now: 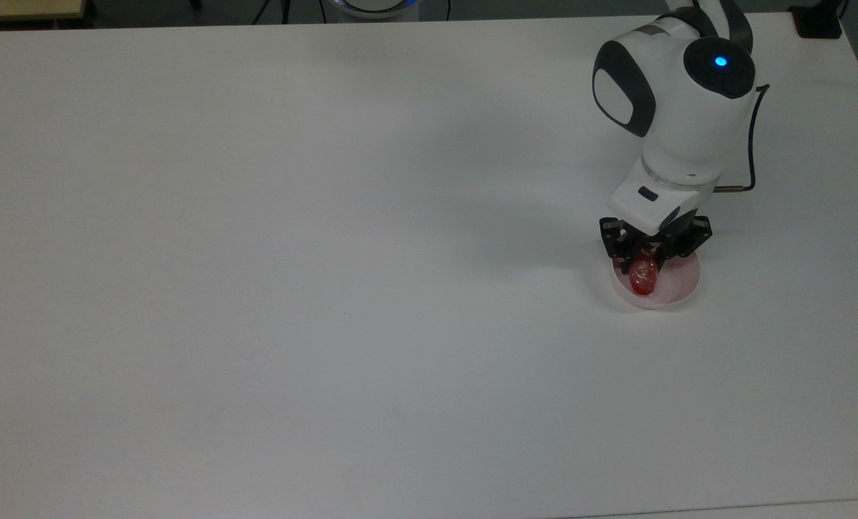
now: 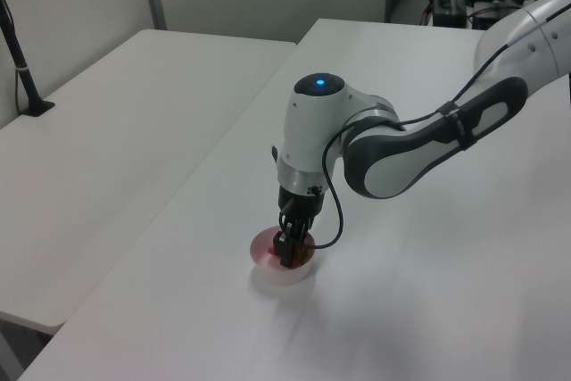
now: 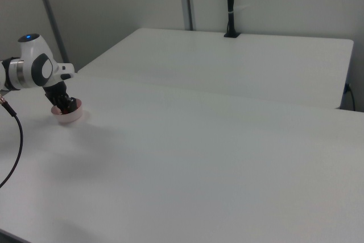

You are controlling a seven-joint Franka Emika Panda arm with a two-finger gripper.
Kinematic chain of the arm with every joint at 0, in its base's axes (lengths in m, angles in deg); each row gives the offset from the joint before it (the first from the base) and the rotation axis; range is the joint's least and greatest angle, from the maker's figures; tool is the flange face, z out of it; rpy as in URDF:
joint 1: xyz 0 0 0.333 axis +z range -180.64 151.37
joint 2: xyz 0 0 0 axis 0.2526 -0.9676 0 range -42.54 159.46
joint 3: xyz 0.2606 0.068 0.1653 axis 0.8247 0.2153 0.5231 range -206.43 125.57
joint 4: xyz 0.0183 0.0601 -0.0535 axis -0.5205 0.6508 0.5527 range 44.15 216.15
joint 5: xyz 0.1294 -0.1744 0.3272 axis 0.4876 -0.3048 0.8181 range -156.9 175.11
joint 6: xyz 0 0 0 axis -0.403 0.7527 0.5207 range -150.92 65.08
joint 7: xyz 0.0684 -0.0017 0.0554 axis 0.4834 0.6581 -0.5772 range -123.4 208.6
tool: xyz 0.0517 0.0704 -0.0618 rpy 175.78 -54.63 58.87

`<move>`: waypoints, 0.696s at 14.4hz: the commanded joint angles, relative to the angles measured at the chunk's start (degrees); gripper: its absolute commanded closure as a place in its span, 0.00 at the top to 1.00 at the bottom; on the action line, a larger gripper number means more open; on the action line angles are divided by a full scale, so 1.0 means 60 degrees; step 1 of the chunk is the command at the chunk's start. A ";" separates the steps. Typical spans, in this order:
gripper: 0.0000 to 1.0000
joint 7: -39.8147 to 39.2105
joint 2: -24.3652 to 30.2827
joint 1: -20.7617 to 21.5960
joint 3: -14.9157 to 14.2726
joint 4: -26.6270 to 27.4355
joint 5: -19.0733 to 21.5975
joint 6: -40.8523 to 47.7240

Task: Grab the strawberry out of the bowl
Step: 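Close the gripper on the red strawberry inside the bowl, then lift the strawberry out of the bowl and carry it away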

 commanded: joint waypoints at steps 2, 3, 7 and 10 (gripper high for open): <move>0.24 -0.0389 0.0841 -0.0021 -0.0159 0.0169 0.0319 0.0111; 0.24 -0.0491 0.1031 -0.0036 -0.0174 0.0184 0.0319 0.0271; 0.24 -0.1806 0.1604 -0.0635 -0.0305 0.0300 0.0334 0.2085; 0.24 -0.2745 0.1604 -0.1439 -0.0847 0.0694 0.0320 0.2513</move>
